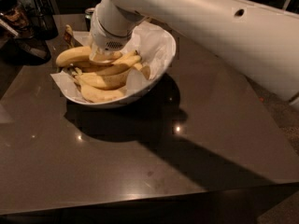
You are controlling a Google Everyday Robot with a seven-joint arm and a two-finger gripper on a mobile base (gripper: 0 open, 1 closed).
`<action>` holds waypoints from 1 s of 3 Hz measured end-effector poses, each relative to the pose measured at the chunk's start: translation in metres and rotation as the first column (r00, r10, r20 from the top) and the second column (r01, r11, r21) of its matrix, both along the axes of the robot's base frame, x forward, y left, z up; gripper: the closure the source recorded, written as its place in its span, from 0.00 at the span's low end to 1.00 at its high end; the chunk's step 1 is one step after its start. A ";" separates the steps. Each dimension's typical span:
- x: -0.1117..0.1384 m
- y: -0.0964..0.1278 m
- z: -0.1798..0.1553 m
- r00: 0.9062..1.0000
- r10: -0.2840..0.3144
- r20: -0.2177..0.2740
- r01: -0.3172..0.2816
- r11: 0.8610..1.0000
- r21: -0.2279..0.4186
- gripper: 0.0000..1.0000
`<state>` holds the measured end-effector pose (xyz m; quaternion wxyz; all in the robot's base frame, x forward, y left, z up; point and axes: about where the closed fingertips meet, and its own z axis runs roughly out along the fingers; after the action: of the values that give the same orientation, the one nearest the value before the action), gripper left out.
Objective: Pick banana from white bowl
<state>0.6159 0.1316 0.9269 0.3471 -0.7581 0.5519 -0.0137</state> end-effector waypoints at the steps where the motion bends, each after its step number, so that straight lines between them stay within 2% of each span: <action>1: 0.000 0.004 -0.008 0.999 0.026 -0.025 -0.026 1.000 -0.009 1.00; 2: 0.000 0.004 -0.005 0.999 0.026 -0.026 -0.026 1.000 -0.009 1.00; 3: -0.001 0.005 -0.009 0.997 0.048 -0.055 -0.048 0.999 -0.004 0.84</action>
Offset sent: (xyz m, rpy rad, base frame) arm 0.0008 0.0239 -0.0929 -0.0408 0.2257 0.2188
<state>0.6148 0.1363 0.9183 0.3302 -0.7720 0.5429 0.0140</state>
